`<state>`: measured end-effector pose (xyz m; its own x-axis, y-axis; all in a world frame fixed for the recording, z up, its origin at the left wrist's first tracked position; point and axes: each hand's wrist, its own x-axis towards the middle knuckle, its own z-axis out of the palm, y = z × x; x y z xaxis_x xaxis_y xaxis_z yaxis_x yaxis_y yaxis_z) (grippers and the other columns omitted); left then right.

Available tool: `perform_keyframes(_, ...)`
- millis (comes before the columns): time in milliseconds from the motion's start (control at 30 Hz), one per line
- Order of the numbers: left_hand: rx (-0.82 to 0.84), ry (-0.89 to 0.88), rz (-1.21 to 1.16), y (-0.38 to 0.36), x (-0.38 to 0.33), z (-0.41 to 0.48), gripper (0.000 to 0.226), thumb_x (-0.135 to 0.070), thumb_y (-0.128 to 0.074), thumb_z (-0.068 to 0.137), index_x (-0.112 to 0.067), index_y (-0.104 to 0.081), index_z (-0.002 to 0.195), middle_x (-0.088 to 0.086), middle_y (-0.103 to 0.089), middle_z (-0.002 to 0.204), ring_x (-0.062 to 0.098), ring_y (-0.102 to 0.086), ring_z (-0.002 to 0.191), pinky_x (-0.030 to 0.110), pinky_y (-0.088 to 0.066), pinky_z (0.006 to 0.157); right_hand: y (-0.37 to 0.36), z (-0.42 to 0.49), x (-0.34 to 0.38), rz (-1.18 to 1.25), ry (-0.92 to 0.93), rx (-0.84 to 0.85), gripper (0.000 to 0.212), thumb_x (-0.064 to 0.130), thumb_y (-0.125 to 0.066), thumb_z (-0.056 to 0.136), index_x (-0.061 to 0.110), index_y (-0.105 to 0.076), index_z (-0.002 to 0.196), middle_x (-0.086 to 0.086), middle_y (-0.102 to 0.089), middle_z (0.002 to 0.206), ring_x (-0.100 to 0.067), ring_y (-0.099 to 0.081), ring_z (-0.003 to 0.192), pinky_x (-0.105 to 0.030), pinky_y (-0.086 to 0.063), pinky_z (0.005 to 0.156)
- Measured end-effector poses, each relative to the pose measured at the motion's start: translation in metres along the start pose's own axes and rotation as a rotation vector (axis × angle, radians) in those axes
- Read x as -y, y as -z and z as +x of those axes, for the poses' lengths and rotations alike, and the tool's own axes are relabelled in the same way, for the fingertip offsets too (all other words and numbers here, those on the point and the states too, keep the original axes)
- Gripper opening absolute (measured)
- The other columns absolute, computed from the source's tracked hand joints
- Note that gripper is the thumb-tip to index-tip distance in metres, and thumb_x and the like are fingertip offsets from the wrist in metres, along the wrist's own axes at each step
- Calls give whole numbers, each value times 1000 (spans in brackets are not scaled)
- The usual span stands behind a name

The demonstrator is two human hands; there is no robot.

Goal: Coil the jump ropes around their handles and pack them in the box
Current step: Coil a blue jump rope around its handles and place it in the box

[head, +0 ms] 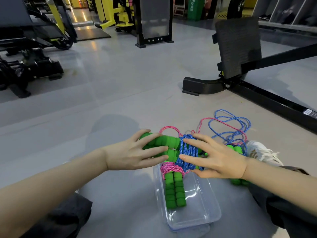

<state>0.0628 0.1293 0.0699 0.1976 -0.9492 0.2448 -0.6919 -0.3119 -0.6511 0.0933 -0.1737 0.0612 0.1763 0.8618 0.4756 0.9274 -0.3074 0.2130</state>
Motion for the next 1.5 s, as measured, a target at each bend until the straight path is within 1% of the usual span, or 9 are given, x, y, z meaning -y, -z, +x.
perform_keyframes(133, 11, 9, -90, -23, -3, 23, 25, -10, -30, 102, -16, -44, 123, 20, -41, 138, 43, -47, 116, 54, -36, 97, 0, -19, 21, -42, -158, 12, 40, 40, -51, 90, 24, -51, 126, -17, -54, 124, -37, -51, 105, -38, -47, 90)
perform_keyframes(267, -19, 10, -210, -47, -16, 54, 20, -3, -32, 99, -13, -49, 104, 26, -54, 129, 40, -55, 112, 51, -40, 95, -14, -40, 67, -21, -486, -45, 48, 38, -61, 78, 23, -53, 123, -17, -58, 121, -36, -52, 103, -42, -50, 88)
perform_keyframes(600, -118, -110, -256, -107, -69, 70, 7, -7, -42, 96, -13, -44, 93, 13, -61, 126, 34, -56, 115, 52, -34, 105, -74, -50, 146, 81, -1026, -57, 59, 45, -54, 63, 32, -51, 120, -9, -47, 129, -25, -44, 96, -33, -57, 66)
perform_keyframes(933, -40, 40, -251, -144, -85, 88, 5, -13, -61, 77, -18, -63, 77, 5, -70, 105, 20, -65, 99, 37, -47, 90, -93, -47, 126, -22, -1173, 81, 62, 39, -70, 45, 26, -71, 106, -14, -65, 113, -25, -41, 88, -32, -57, 57)
perform_keyframes(1133, -22, 340, -290, -134, -101, 81, 33, 1, -31, 93, -13, -58, 81, 5, -66, 85, 22, -65, 84, 32, -53, 80, -98, -50, 129, -39, -1199, 166, 72, 37, -82, 36, 28, -71, 107, -13, -66, 112, -27, -43, 91, -31, -54, 51)
perform_keyframes(1233, 47, 421, -418, -125, -109, 75, 10, -7, -63, 75, -12, -68, 82, 6, -69, 87, 21, -68, 81, 31, -53, 81, -98, -52, 128, -51, -1199, 176, 71, 36, -84, 39, 27, -70, 108, -14, -66, 113, -26, -43, 93, -32, -55, 53)
perform_keyframes(1300, 188, 482, -551, -121, -116, 67, 45, -9, -87, 46, -10, -73, 89, 8, -72, 97, 19, -71, 81, 26, -56, 73, -99, -55, 126, -60, -1188, 171, 71, 34, -84, 40, 24, -70, 109, -16, -66, 113, -27, -43, 92, -32, -56, 56)
perform_keyframes(1367, 308, 553, -646, -115, -120, 63, 64, -4, -90, 29, -8, -75, 91, 10, -73, 100, 17, -72, 76, 25, -58, 62, -99, -54, 125, -59, -1181, 169, 70, 32, -84, 41, 23, -70, 110, -17, -65, 113, -28, -42, 91, -32, -56, 58)
perform_keyframes(1500, 380, 593, -649, -111, -116, 64, 55, -4, -93, 27, -11, -77, 80, 7, -74, 93, 17, -72, 72, 25, -57, 55, -96, -53, 126, -45, -1186, 172, 67, 30, -84, 45, 24, -69, 111, -16, -64, 115, -25, -42, 91, -31, -55, 55)
